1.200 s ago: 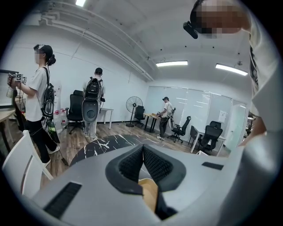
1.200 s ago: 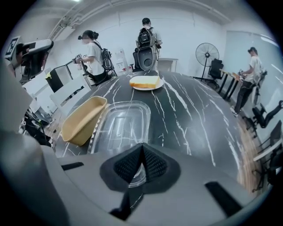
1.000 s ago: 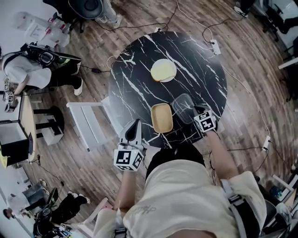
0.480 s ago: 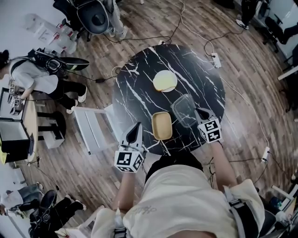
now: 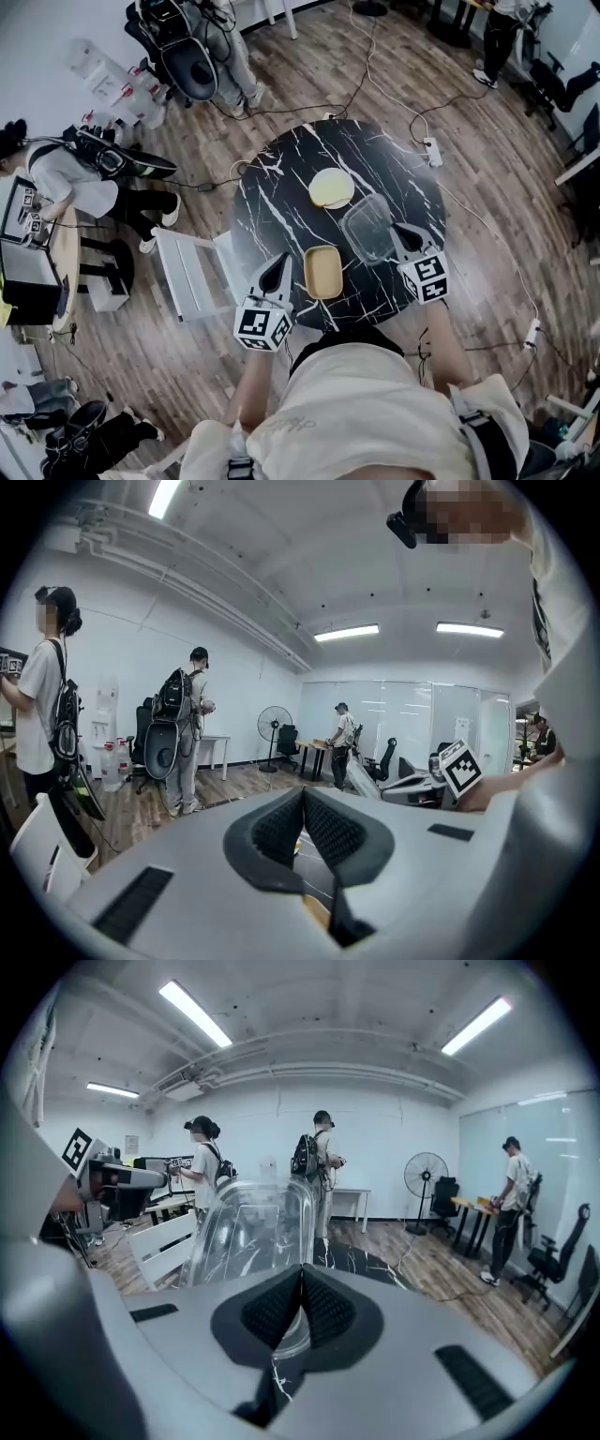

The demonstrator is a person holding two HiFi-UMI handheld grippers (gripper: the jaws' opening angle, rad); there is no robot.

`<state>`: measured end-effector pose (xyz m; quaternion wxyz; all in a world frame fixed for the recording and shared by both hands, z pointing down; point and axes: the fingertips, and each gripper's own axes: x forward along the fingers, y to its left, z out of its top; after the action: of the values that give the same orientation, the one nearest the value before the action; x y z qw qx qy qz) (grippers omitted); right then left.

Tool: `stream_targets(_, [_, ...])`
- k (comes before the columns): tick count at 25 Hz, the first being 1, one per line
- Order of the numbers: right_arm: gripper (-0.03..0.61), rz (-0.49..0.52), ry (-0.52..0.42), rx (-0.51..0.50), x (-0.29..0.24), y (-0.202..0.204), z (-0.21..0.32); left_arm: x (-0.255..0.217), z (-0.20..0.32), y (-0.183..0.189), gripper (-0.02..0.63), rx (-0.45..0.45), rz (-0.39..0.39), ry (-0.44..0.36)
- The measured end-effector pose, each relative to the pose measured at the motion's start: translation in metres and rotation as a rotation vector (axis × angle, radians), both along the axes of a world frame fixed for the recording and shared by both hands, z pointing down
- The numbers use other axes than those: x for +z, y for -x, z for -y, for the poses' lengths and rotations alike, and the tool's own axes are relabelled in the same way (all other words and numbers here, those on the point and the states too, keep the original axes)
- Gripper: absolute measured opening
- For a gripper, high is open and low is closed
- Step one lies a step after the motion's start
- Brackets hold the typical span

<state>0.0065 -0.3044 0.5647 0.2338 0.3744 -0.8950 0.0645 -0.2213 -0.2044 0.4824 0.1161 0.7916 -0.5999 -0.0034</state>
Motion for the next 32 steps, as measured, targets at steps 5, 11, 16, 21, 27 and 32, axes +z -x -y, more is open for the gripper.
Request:
stream_targets(5, [0.008,0.034,-0.074,-0.025,-0.039,0.004,-0.002,-0.009,0.003,-0.005,0.017,0.010,0.009,-0.026])
stream_targets(11, [0.008,0.075,-0.156,-0.045,-0.087,0.005,-0.008,-0.026,0.004,-0.014,0.017,0.026,0.014,-0.066])
stream_targets(16, [0.008,0.100,-0.207,-0.058,-0.115,0.007,-0.011,-0.042,0.009,-0.018,0.017,0.037,0.026,-0.108])
stream_targets(21, [0.009,0.118,-0.250,-0.069,-0.139,0.007,-0.014,-0.058,0.011,-0.024,0.017,0.055,0.042,-0.145])
stream_targets(27, [0.009,0.128,-0.296,-0.074,-0.160,0.004,-0.013,-0.068,0.016,-0.030,0.017,0.065,0.051,-0.172])
stream_targets(32, [0.009,0.145,-0.312,-0.068,-0.168,-0.001,-0.011,-0.081,0.020,-0.033,0.017,0.070,0.065,-0.200])
